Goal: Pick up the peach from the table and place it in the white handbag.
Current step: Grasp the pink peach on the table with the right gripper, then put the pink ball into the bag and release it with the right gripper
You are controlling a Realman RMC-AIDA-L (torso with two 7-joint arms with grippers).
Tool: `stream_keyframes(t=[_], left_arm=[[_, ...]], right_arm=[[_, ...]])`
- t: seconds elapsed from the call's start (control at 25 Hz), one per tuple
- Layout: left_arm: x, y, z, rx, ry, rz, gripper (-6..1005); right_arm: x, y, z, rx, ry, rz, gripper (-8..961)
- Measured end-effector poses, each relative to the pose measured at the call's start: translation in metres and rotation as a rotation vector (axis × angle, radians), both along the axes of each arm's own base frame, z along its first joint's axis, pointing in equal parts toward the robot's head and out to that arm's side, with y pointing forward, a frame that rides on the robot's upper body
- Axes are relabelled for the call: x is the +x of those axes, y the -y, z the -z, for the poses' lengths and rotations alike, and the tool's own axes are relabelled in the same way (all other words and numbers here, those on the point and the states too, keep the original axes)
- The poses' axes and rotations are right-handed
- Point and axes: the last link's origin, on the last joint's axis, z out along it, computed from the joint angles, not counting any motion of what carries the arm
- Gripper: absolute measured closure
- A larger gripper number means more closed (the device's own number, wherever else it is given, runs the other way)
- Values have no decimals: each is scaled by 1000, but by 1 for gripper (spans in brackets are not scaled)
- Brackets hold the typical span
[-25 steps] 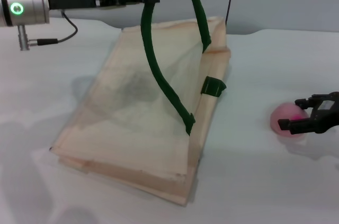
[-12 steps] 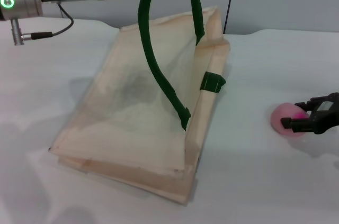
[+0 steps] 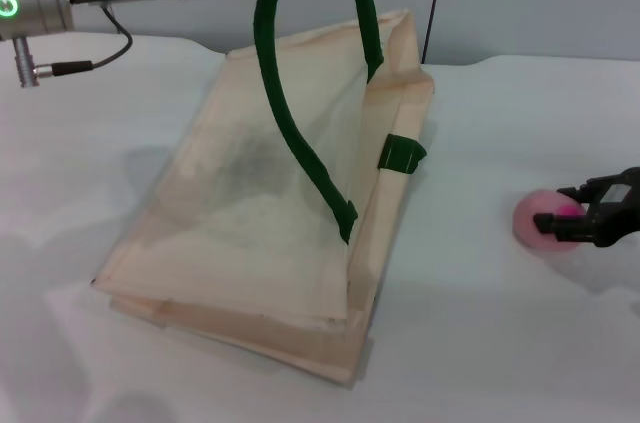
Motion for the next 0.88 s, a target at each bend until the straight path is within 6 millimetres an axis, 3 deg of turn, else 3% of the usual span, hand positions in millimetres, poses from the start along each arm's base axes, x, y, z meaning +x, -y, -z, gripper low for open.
stream_keyframes(t=[0.68, 0.88], left_arm=[[-2, 1, 0, 2, -1, -5, 879], [0, -1, -4, 13, 12, -2, 879]], right_arm=[[-5, 2, -9, 19, -36, -26, 518], [-27, -2, -4, -8, -97, -116, 534]])
